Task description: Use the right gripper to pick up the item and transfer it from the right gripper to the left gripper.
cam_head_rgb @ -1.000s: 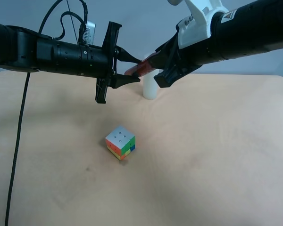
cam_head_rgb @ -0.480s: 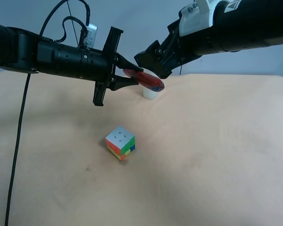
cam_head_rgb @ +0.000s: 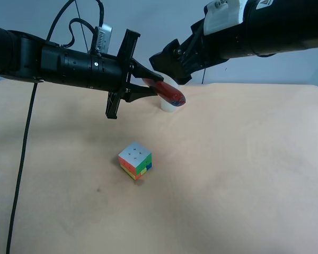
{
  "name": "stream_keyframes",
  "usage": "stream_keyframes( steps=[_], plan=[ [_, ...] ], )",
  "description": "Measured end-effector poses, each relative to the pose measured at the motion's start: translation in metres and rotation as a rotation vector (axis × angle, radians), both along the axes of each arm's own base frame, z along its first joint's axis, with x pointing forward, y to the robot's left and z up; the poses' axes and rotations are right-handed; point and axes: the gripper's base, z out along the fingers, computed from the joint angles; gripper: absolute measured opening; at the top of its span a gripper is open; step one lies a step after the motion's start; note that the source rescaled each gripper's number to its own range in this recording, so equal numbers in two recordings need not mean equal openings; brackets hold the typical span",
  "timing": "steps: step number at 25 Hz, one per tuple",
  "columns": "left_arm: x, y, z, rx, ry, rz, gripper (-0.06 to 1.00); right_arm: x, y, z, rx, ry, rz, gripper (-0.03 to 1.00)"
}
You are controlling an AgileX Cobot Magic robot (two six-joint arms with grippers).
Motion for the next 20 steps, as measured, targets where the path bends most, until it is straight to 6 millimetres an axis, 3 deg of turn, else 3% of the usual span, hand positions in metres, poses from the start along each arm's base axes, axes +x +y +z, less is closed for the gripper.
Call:
stream_keyframes(
  steps=[13,20],
  plan=[
    [-0.002,-0.001,0.001,-0.006,-0.011,-0.029,0.00,-0.017,-0.010,0.023,0.062,-0.023,0.007,1.00],
    [-0.001,0.000,0.000,0.013,-0.023,-0.022,0.00,-0.064,-0.036,0.063,0.176,-0.019,0.050,1.00]
  ],
)
